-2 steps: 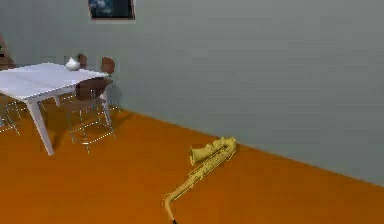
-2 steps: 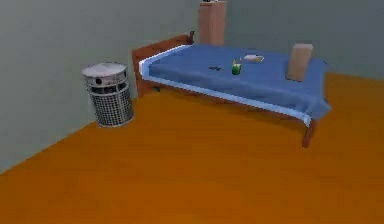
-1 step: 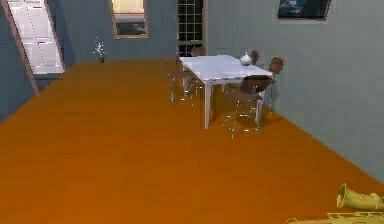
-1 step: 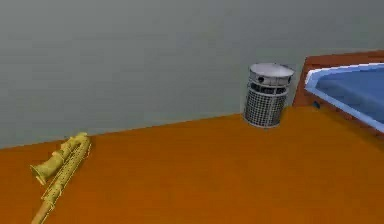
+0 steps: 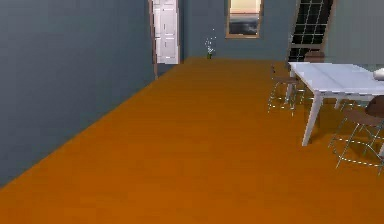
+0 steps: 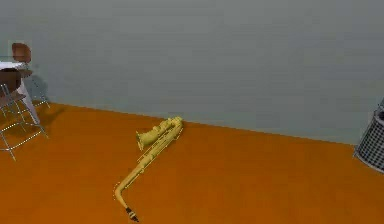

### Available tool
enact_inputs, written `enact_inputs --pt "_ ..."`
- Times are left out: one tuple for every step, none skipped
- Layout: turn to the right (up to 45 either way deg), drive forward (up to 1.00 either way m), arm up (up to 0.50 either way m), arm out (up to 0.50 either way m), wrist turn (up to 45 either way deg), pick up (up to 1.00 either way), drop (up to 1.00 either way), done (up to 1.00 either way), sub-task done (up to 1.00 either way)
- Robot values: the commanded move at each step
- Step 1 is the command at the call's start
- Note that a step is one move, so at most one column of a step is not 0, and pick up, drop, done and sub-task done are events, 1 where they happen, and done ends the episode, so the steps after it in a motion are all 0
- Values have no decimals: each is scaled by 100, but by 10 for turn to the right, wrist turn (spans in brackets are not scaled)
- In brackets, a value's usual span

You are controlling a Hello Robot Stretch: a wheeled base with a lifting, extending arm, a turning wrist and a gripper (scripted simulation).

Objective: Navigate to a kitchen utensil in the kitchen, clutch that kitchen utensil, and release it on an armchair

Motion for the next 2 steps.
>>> enact_inputs --pt "-30 0 0 0 0 0 0 0 0" --pt "0 100 0 0 0 0 0 0 0"
